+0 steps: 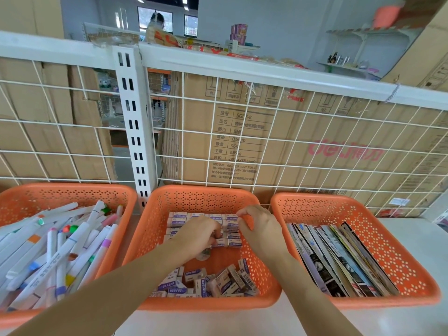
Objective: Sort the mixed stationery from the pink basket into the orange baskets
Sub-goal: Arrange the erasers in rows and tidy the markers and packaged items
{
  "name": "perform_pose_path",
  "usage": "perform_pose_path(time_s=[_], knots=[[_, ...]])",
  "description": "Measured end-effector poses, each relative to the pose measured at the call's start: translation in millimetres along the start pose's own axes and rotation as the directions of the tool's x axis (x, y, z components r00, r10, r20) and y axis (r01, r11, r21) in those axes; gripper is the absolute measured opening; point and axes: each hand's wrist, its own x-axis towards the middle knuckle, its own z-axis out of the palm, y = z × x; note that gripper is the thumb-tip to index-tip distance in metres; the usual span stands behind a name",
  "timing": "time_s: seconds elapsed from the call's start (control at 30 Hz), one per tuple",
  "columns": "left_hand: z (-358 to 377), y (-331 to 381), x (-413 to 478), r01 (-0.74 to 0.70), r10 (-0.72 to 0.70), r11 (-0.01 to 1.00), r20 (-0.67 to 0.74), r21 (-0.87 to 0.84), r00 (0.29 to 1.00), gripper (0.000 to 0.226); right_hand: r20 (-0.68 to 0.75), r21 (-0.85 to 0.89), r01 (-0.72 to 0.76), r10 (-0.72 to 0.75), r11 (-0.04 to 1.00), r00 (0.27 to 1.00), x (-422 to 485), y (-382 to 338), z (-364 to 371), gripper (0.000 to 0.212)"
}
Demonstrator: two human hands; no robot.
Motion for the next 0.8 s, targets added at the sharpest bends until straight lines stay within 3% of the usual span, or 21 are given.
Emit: perform_pose_path(time_s=[0.17,0.4,0.7,0.8], knots=[[-2.2,3.2,-2.7,-0.03,0.036,0.995,-0.064,0.093,0.997,0.018,-0.017,-0.001,0.011,-0.011,1.0,1.0,0.1,0.2,0.2,0.013],[-5.7,4.1,-6.4,-0.119,0.119,0.972,0.01,0.202,0.993,0.023,-0.025,0.0,0.019,-0.019,1.0,1.0,0.8,1.9,0.9,0.013],[-7.6,5.0,-8.7,-0.046,0.053,0.982,-0.03,0.182,0.998,0.021,-0.005,-0.027,0.023,-0.023,0.999,1.0,-0.2,-0.1,-0.8,0.014],[-10.4,4.9,-10.3,-0.044,0.05,0.982,-0.027,0.183,0.998,0.025,0.136,-0.059,0.054,-0.045,0.997,0.99,3.0,-3.2,-4.8,0.018]])
